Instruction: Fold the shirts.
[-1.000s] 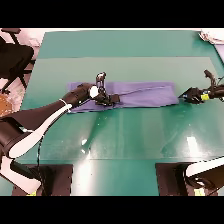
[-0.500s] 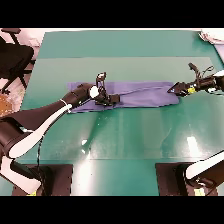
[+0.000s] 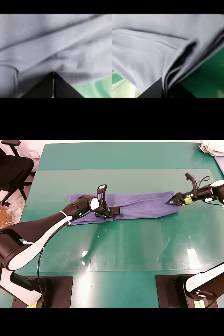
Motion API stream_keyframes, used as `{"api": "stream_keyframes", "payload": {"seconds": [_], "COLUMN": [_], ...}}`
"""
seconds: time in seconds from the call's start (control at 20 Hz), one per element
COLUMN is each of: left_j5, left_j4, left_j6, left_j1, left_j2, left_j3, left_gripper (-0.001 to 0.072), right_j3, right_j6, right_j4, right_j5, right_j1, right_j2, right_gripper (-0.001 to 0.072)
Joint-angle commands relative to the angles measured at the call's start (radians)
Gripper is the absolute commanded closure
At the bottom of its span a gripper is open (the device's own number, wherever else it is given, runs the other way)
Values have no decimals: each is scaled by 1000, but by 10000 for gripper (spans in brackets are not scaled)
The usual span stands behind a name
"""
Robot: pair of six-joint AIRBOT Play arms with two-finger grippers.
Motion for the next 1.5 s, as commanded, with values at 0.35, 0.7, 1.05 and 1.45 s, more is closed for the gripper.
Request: {"api": "stream_keyframes", "payload": {"seconds": [0.35, 0.7, 1.05, 1.45], "left_j5": [-57, 71, 148, 215], "left_j4": [15, -240, -206, -208], "left_j6": [-2, 103, 92, 42], "left_j1": [3, -3, -103, -108], "left_j2": [133, 66, 13, -54], "left_j3": [14, 14, 14, 16], "left_gripper": [687, 687, 688, 688], "right_j3": [54, 54, 54, 54], "right_j6": [10, 10, 10, 10], "right_j4": [45, 45, 46, 48], "right_j5": [28, 20, 13, 41], "right_j1": [-1, 6, 6, 35], "right_j2": [100, 100, 100, 101], "right_gripper": [693, 693, 692, 693]}}
